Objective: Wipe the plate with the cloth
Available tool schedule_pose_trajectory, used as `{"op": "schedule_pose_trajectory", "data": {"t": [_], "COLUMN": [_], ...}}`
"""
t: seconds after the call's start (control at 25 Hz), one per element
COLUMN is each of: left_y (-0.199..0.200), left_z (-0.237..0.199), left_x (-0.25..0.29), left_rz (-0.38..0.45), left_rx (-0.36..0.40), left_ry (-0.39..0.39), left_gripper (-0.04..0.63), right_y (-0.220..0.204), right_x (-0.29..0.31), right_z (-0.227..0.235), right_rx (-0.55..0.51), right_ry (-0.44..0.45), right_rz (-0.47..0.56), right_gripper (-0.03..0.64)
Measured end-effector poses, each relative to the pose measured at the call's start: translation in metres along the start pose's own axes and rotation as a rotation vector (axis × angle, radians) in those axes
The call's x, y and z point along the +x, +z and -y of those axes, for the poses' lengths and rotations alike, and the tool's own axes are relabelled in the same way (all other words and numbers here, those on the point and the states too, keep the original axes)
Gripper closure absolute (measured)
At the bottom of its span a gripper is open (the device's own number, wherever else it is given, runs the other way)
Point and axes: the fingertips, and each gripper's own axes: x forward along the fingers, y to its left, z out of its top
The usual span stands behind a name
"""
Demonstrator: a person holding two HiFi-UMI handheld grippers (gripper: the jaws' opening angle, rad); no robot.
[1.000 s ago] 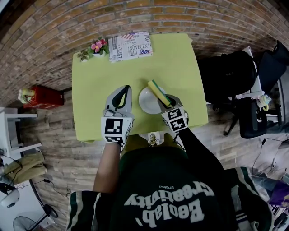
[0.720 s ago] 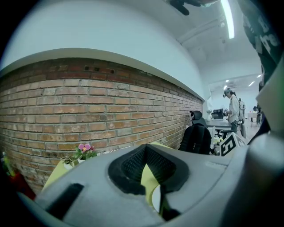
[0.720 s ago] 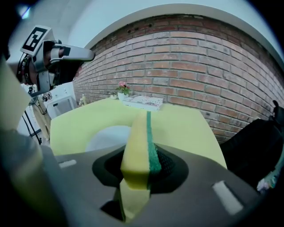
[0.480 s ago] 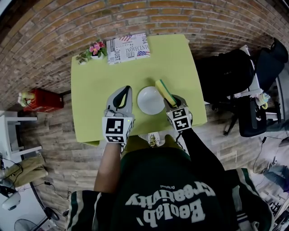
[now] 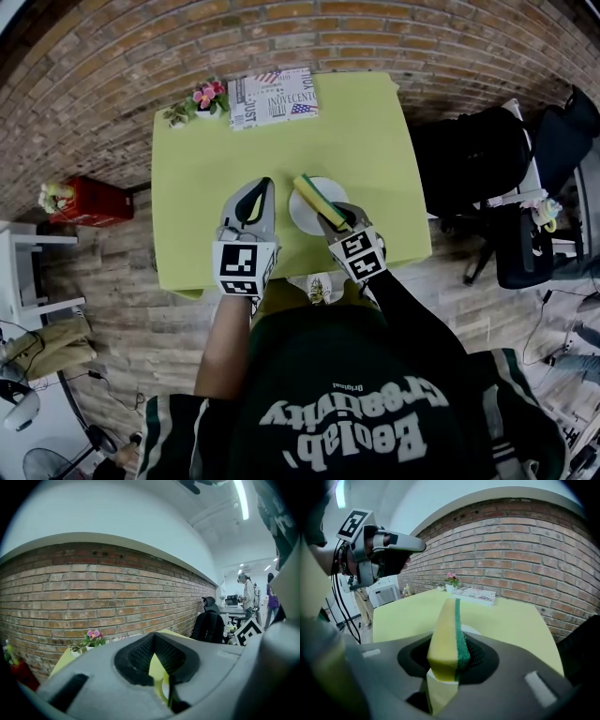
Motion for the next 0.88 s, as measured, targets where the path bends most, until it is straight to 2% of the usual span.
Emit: {"op": "schedule_pose_trajectory", "data": {"t": [0.24, 0.4, 0.6, 0.88], "left_y": [-0.003, -0.003, -0.004, -0.004], "left_z": [-0.002, -0.005, -0.005, 0.000], "left_x": [-0.007, -0.010, -0.010, -0.007], "left_rz": [-0.002, -0.002, -0.002, 0.000], "left_rx": [-0.005, -0.009, -0.013, -0.012], "left_ry": [0.009, 0.015, 0.015, 0.004], "left_gripper": [0.592, 0.592, 0.592, 0.592], "right_y": [-0.005, -0.014, -0.017, -0.028], "right_x": [0.012, 0.019, 0.018, 0.009], "right_z": [-0.036, -0.047, -0.040, -0.013], "right_rx": [-0.029, 0.000, 0.000, 0.020], "right_ry": [0.103, 0.136, 0.107, 0.004], "right_rz": [-0.036, -0.059, -0.080, -0.121], "right_gripper": [0.486, 0.486, 0.486, 0.486]}}
